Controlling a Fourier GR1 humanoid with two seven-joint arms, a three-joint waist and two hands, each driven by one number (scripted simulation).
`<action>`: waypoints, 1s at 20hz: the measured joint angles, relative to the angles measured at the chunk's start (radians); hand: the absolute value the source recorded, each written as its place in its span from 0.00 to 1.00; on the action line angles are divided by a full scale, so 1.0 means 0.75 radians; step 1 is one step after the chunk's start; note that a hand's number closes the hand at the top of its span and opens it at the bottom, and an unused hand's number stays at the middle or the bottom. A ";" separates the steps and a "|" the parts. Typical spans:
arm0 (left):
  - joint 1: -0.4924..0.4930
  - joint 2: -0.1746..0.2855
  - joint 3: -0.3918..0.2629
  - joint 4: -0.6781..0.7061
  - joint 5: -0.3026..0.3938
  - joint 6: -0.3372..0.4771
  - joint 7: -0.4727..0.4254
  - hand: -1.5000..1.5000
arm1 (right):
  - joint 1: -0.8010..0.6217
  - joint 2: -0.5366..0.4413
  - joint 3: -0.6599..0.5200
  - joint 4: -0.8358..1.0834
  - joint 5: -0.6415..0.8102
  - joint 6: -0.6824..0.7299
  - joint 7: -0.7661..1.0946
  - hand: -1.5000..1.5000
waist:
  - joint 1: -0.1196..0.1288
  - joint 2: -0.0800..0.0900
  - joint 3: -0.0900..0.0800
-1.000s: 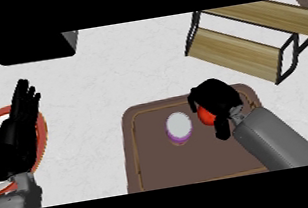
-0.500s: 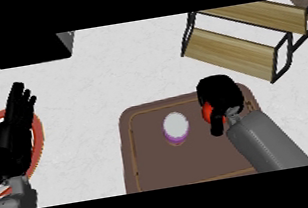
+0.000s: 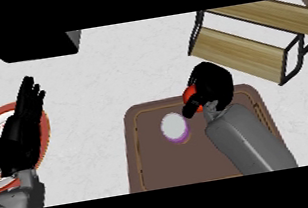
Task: Pick the tomato from the tray and place it in the tiered shelf
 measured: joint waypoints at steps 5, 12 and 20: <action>-0.005 0.000 0.007 -0.004 0.005 0.000 0.007 0.50 | -0.138 0.005 0.033 -0.135 0.055 -0.148 0.112 1.00 | 0.001 -0.005 0.000; 0.019 0.001 0.015 0.002 -0.010 0.011 -0.014 0.50 | -0.306 0.005 -0.042 -0.268 0.296 -0.174 0.225 1.00 | -0.025 -0.012 -0.001; 0.053 -0.008 0.009 -0.020 -0.012 0.006 -0.021 0.50 | -0.375 0.008 -0.169 -0.347 0.495 -0.083 0.248 1.00 | -0.032 -0.007 0.000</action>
